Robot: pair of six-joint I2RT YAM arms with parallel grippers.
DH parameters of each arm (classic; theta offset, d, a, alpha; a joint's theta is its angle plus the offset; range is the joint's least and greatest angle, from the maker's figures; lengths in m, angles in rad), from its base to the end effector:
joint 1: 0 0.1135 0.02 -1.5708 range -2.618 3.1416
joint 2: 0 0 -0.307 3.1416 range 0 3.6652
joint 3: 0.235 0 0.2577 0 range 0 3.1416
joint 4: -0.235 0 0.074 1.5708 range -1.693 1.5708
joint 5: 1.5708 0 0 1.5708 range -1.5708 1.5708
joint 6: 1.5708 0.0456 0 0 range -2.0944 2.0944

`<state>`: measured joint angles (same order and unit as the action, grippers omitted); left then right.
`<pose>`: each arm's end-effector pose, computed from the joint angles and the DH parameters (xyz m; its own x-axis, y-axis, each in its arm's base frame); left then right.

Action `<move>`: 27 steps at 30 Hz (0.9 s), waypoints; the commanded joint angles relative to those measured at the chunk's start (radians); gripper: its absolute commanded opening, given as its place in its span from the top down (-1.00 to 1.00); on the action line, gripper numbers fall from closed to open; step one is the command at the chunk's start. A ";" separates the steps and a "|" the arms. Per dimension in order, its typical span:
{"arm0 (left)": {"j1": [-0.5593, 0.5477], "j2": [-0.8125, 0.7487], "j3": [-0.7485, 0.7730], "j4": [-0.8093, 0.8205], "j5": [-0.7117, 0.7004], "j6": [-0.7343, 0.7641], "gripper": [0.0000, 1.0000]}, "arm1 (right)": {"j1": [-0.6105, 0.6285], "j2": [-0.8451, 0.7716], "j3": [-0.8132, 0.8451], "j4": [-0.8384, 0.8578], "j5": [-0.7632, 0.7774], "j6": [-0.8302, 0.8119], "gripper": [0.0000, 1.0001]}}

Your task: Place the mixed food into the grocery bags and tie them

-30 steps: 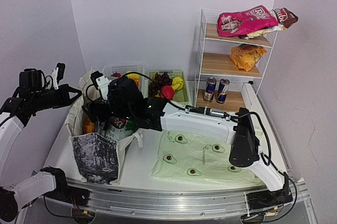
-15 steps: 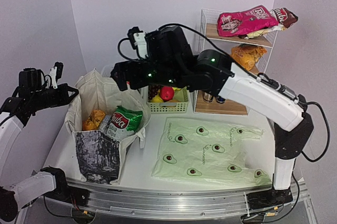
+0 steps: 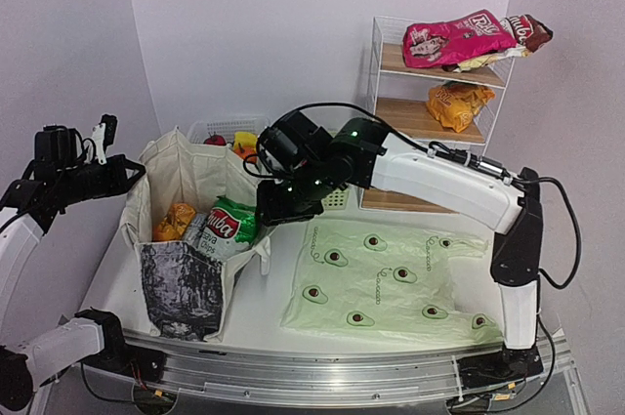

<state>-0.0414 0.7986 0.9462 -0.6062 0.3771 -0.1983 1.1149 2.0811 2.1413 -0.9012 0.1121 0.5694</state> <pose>0.1484 -0.0230 0.3781 -0.5062 -0.1623 -0.8470 0.2740 0.9009 -0.3365 0.2230 0.4431 0.3674 -0.7397 -0.2916 -0.6065 -0.5469 0.7857 0.2892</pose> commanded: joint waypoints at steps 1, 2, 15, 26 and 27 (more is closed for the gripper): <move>-0.002 -0.005 0.089 0.038 -0.040 0.046 1.00 | -0.008 0.068 0.114 -0.009 -0.150 0.049 0.75; -0.002 -0.003 0.100 0.039 -0.056 0.063 1.00 | -0.009 0.085 0.145 -0.009 -0.165 0.053 0.95; -0.001 0.193 0.449 -0.135 -0.494 0.471 1.00 | 0.092 0.353 0.489 0.621 -0.161 0.159 1.00; 0.018 0.184 0.278 -0.081 -0.622 0.540 0.87 | 0.153 0.556 0.575 0.865 0.065 0.154 1.00; 0.017 0.190 0.288 -0.088 -0.610 0.525 0.45 | 0.154 0.557 0.566 0.869 0.072 0.160 1.00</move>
<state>-0.0258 1.0050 1.2273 -0.8424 -0.2163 0.3232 1.2559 2.6291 2.6667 -0.2143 0.0987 0.7108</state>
